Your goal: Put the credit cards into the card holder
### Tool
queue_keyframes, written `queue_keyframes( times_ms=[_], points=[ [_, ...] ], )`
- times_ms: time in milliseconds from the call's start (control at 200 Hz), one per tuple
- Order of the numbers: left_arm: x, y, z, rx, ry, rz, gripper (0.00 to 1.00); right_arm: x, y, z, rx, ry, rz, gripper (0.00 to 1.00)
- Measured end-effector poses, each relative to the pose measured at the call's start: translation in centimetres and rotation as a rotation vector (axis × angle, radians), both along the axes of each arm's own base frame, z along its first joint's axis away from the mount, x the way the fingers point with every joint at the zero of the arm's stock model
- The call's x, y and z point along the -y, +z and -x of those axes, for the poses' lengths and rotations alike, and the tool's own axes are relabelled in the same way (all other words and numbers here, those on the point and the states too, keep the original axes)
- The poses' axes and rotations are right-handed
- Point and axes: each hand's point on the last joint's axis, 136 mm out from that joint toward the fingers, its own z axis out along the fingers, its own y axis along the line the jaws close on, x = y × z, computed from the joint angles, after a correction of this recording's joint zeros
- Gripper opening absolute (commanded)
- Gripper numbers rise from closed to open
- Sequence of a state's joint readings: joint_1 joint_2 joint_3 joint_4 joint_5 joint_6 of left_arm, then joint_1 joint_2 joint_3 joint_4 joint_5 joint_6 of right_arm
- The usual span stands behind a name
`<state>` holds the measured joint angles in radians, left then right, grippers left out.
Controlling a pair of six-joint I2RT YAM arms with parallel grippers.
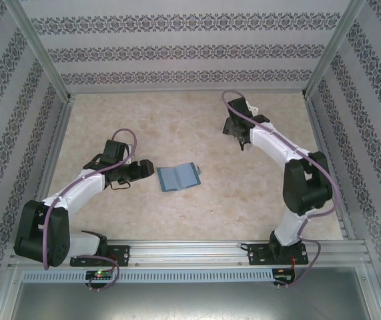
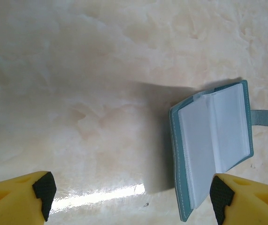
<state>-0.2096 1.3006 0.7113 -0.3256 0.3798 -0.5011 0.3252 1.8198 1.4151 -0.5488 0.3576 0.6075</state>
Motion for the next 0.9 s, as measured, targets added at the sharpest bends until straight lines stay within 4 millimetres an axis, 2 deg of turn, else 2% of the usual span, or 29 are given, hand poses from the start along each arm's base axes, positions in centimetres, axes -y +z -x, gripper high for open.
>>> queue_keyframes(
  times_ms=[165, 325, 430, 580, 620, 645, 719, 904],
  points=[
    [-0.1, -0.2, 0.1, -0.009, 0.002, -0.006, 0.88, -0.9, 0.3, -3.3, -0.001, 0.026, 0.022, 0.77],
    [-0.2, -0.3, 0.1, -0.01, 0.005, -0.013, 0.89, -2.4, 1.3, -5.2, 0.033, 0.042, -0.035, 0.65],
    [-0.3, -0.3, 0.1, -0.009, 0.007, -0.016, 0.89, -3.2, 0.6, -6.7, 0.045, 0.037, -0.064, 0.62],
    [-0.3, -0.4, 0.1, -0.012, 0.007, -0.016, 0.89, -3.7, -2.3, -7.4, -0.003, 0.026, -0.071, 0.59],
    [-0.3, -0.4, 0.1, -0.013, 0.007, -0.017, 0.89, -3.7, -3.1, -7.6, -0.015, 0.021, -0.073, 0.48],
    [-0.3, -0.5, 0.1, -0.014, 0.007, -0.017, 0.89, -3.8, -3.6, -7.6, -0.023, 0.02, -0.071, 0.45],
    [-0.3, -0.7, 0.1, -0.021, 0.007, -0.019, 0.9, -3.8, -4.6, -7.4, -0.044, 0.012, -0.068, 0.47],
    [-0.3, -0.8, 0.1, -0.024, 0.007, -0.019, 0.9, -4.3, -4.4, -7.4, -0.04, 0.022, -0.046, 0.44]
  ],
)
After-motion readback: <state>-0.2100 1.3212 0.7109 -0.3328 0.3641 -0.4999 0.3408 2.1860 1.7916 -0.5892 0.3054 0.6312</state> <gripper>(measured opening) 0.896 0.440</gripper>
